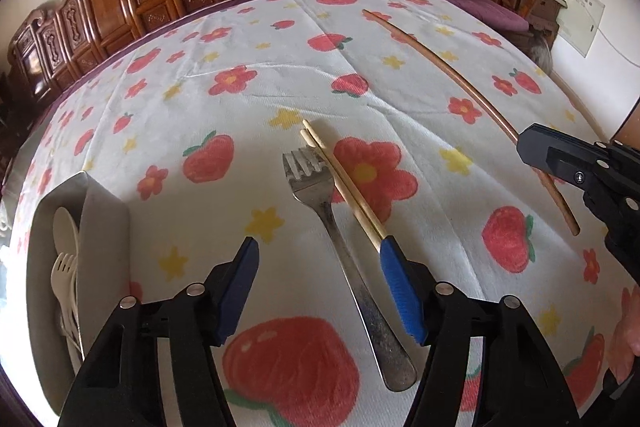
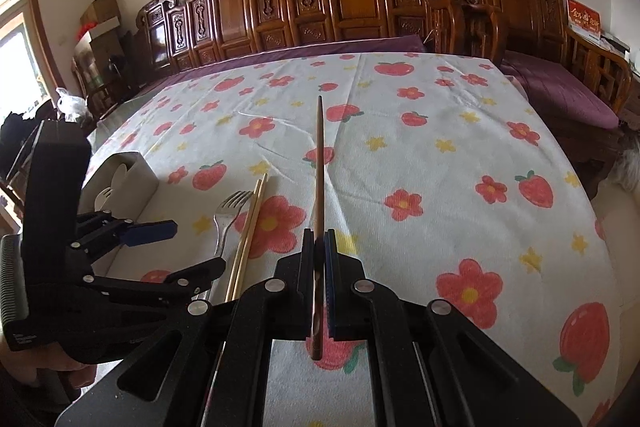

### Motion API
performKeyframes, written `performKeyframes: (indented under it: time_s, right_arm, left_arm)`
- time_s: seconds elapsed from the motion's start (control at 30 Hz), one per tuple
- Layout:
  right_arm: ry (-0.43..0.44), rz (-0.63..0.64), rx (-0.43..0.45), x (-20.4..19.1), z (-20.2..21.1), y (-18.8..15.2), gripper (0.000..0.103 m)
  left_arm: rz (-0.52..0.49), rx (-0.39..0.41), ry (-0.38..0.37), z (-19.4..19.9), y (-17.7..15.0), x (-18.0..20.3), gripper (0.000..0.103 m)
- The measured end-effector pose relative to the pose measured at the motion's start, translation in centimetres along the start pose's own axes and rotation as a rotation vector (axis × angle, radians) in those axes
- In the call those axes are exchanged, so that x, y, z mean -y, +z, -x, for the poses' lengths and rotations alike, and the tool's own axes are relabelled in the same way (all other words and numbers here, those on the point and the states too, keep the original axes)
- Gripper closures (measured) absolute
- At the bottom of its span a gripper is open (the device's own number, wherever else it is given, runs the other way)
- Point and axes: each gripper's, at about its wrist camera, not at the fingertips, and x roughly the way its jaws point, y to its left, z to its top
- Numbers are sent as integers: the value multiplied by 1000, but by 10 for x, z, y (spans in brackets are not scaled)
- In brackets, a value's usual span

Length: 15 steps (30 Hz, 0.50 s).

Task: Organize utensils
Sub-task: 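Grasp the steel fork with the left tool while the right tool holds the chopstick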

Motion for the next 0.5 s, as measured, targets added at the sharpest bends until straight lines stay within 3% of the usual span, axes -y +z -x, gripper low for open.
performKeyframes:
  time_s: [0.2,0.5]
  right_arm:
    - [6,2,-7,-3,-3,0,97]
    - [5,22,-16,-10,-5,-2,97]
  left_arm:
    - [-3,-24,-4,-5,-2,0,70]
    - [-11,-49,-13,-1,-16,1,75]
